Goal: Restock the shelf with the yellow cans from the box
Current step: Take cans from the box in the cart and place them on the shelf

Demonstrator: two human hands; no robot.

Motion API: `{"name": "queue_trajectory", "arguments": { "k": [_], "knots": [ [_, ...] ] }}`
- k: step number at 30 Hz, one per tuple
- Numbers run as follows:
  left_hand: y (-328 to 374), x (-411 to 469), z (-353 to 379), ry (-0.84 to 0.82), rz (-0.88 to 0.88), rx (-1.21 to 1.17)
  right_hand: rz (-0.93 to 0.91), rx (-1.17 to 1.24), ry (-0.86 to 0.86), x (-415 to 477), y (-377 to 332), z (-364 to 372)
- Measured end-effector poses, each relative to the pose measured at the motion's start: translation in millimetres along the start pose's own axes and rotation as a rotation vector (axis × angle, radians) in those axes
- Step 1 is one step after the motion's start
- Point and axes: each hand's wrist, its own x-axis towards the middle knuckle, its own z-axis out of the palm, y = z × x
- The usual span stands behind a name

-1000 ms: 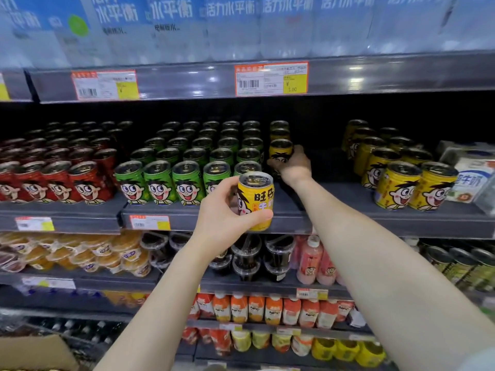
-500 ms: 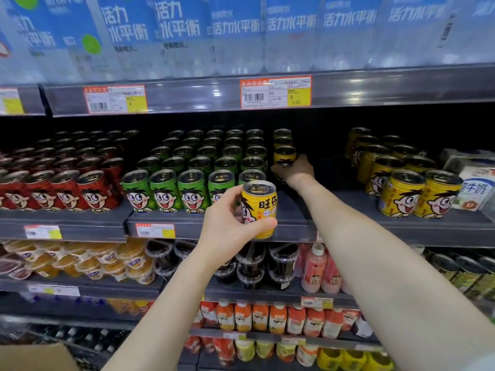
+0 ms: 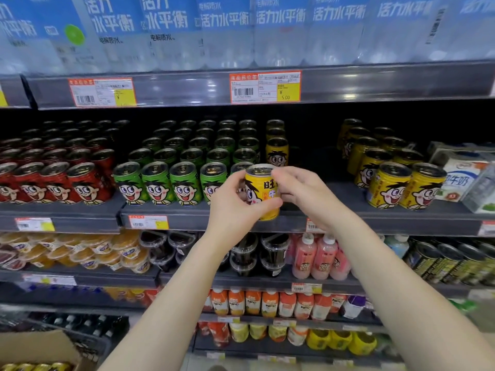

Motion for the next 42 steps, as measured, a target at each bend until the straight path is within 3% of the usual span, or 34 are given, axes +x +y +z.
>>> {"name": "queue_trajectory", "arguments": {
  "k": [4,19,25,32,42],
  "knots": [
    [7.3,-0.3,14.2,-0.027,0.042,0.088,0.011,-0.16,0.079,-8.7,-0.5,-5.7],
    [15.9,-0.4,-9.8,0.054,0.24,0.601,0.051,-0.218,0.266,57.5,52.3,-28.6],
    [21.1,1.7,-13.6,0.077,0.199,0.569,0.033,-0.319,0.249,79.7,57.5,-33.6],
    [16.0,2.9,-13.2,0.072,0.178,0.495,0.08,-0.285,0.373,91.2,55.6,-26.7],
    [12.9,10.2,-19.6,0.079,0.124,0.484,0.088,-0.285,0.384,92.4,55.2,-25.3]
  ]
}}
